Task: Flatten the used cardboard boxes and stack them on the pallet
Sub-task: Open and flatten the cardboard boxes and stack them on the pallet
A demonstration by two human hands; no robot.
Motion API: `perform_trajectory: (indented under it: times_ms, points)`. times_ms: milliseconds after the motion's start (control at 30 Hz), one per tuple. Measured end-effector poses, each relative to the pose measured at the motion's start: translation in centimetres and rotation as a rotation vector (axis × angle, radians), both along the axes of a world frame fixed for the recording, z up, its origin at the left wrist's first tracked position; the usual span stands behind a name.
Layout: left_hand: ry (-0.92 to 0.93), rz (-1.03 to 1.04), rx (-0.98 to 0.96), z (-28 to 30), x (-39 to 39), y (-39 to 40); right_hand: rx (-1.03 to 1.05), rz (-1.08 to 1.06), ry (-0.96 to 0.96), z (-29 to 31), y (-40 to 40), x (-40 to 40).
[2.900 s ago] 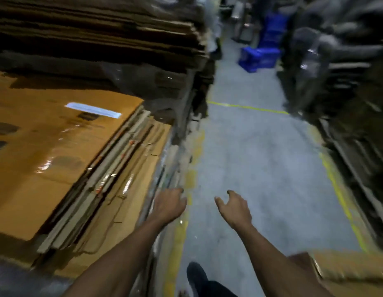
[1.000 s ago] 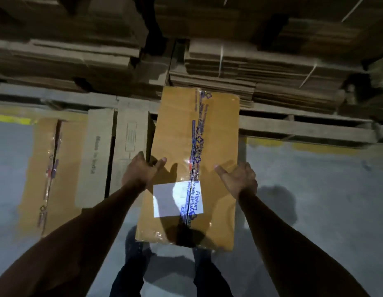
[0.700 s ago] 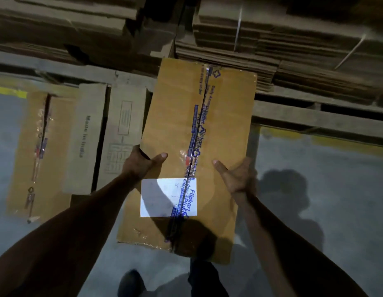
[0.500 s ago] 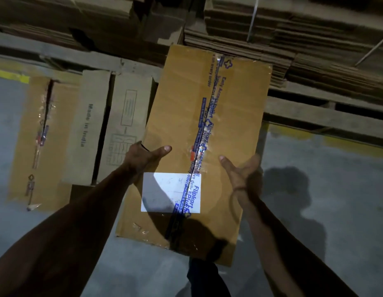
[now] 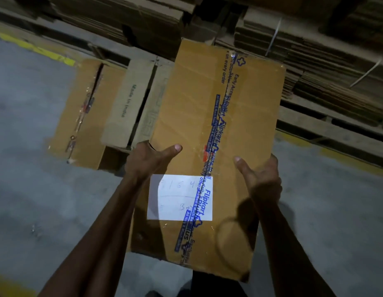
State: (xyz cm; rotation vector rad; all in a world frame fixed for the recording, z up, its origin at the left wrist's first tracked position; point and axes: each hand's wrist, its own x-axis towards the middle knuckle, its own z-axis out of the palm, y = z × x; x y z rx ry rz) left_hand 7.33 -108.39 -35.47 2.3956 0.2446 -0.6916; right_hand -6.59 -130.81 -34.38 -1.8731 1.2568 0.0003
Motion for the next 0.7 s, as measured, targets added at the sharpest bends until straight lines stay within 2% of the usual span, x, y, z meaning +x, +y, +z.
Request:
perform_trajectory:
  times_ms: [200, 367, 567, 700]
  points:
    - [-0.165, 0.072, 0.032, 9.7, -10.4, 10.4, 0.017, 0.132, -0.090, 8.4, 7.9, -7.2]
    - [-0.250, 0.220, 0.037, 14.5, -19.4, 19.9, -0.007, 0.280, -0.135, 14.1, 15.5, -11.8]
    - [-0.270, 0.421, -0.001, 17.5, -28.3, 28.9, 0.012, 0.466, -0.177, 17.1, 23.9, -15.6]
    - [-0.229, 0.558, 0.053, 16.8, -32.5, 33.0, 0.034, 0.606, -0.139, 15.9, 28.1, -16.0]
